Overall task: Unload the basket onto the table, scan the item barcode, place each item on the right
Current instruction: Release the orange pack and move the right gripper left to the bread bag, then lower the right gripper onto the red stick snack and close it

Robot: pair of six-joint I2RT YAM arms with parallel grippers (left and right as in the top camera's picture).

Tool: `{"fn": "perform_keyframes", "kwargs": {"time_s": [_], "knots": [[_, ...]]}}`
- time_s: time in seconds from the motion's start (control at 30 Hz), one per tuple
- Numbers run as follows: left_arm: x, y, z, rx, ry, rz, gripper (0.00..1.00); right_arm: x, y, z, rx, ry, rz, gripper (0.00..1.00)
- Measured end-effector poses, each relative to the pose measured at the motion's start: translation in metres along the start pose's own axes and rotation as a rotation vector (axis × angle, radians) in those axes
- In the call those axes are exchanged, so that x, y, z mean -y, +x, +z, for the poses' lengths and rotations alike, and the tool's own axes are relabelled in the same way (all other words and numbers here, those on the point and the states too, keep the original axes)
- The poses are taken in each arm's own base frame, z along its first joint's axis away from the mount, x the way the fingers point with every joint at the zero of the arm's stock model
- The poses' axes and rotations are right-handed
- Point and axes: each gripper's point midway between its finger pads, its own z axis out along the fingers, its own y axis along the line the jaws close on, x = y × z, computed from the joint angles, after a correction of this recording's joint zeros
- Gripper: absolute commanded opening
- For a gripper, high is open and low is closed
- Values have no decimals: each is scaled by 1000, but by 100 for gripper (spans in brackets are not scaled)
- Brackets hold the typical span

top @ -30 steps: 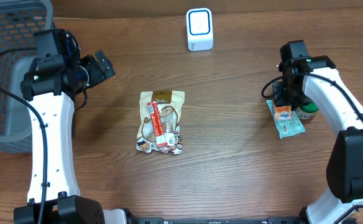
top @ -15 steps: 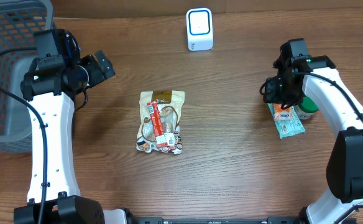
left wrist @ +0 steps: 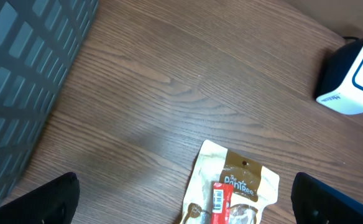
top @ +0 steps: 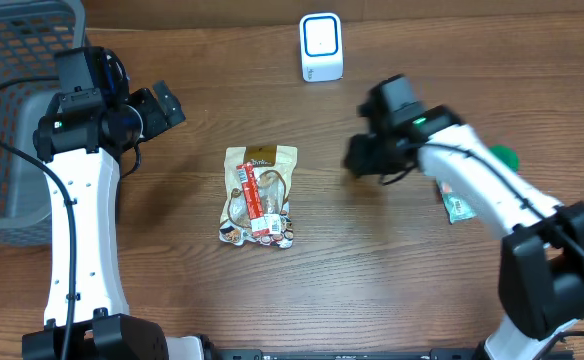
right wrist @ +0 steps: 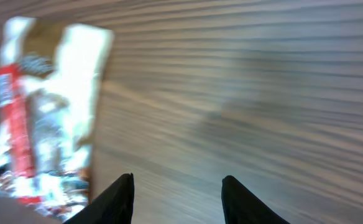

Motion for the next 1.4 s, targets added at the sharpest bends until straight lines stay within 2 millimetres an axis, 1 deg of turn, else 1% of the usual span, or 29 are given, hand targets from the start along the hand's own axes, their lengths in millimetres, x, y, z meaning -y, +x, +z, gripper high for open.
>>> {"fn": "perform_keyframes", "kwargs": {"time_s": [0.03, 0.07, 0.1, 0.23, 0.3, 0.4, 0.47, 0.53, 0.63, 0.73, 0.8, 0.93, 1.0, 1.13, 1.4], "knots": [[0, 0, 0, 0, 0, 0, 100, -23, 3, 5, 10, -28, -39, 45], [0, 0, 0, 0, 0, 0, 100, -33, 5, 7, 13, -40, -56, 44], [0, 0, 0, 0, 0, 0, 100, -51, 9, 10, 20, -62, -90, 43], [0, 0, 0, 0, 0, 0, 100, -111, 27, 19, 42, -136, -207, 39], [0, 0, 0, 0, 0, 0, 100, -134, 38, 22, 60, -145, -262, 39], [0, 0, 0, 0, 0, 0, 100, -156, 52, 26, 92, -119, -322, 37], [0, 0, 0, 0, 0, 0, 100, -168, 55, 28, 137, -95, -341, 35], [0, 0, 0, 0, 0, 0, 100, -178, 57, 28, 180, -75, -347, 34], [0, 0, 0, 0, 0, 0, 100, -188, 56, 31, 237, -59, -349, 34], [0, 0, 0, 0, 0, 0, 100, -192, 56, 40, 260, -44, -345, 34], [0, 0, 0, 0, 0, 0, 100, -188, 59, 50, 252, -20, -344, 35], [0, 0, 0, 0, 0, 0, 100, -174, 65, 75, 217, 34, -337, 35], [0, 0, 0, 0, 0, 0, 100, -170, 67, 82, 205, 47, -332, 35], [0, 0, 0, 0, 0, 0, 100, -165, 70, 87, 194, 60, -306, 34], [0, 0, 0, 0, 0, 0, 100, -166, 73, 87, 188, 59, -267, 34]]}}
